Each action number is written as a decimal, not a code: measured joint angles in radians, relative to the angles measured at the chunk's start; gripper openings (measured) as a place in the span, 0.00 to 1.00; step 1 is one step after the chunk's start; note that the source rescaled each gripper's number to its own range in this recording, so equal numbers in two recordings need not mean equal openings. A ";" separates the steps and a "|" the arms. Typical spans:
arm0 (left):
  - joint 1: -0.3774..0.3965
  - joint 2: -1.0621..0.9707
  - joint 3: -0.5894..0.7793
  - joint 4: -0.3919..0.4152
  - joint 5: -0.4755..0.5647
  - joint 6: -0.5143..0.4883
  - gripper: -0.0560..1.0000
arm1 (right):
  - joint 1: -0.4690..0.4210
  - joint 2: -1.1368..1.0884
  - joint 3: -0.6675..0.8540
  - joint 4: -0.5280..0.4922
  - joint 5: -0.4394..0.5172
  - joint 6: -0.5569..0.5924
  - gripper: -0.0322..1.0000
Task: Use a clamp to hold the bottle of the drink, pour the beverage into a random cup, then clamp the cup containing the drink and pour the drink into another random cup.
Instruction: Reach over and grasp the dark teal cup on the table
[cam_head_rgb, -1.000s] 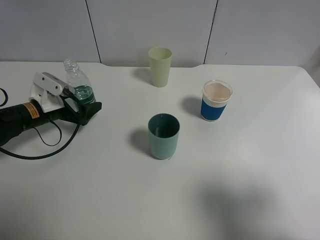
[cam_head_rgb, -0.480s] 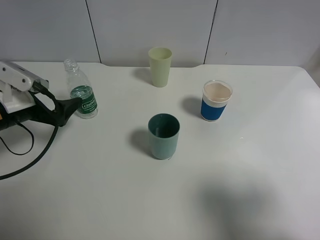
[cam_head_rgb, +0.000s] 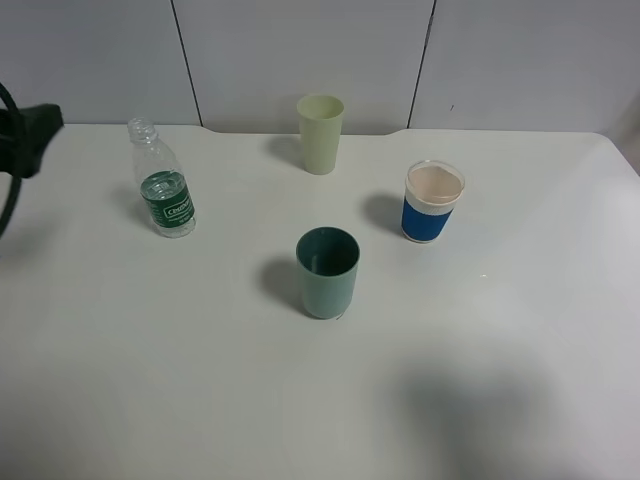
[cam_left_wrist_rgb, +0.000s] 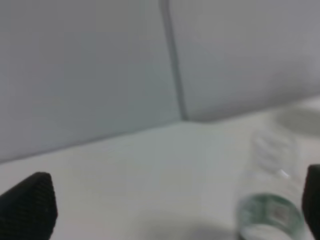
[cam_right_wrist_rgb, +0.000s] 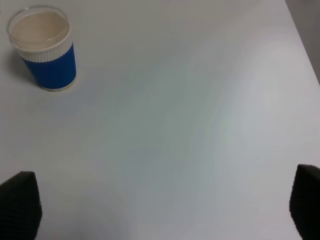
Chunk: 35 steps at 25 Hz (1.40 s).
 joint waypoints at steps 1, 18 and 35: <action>0.000 -0.044 -0.009 -0.020 0.044 -0.002 1.00 | 0.000 0.000 0.000 0.000 0.000 0.000 1.00; 0.000 -0.594 -0.465 -0.255 1.295 0.117 1.00 | 0.000 0.000 0.000 0.000 0.000 0.000 1.00; 0.000 -0.985 -0.457 -0.388 1.684 0.192 1.00 | 0.000 0.000 0.000 0.000 0.000 0.000 1.00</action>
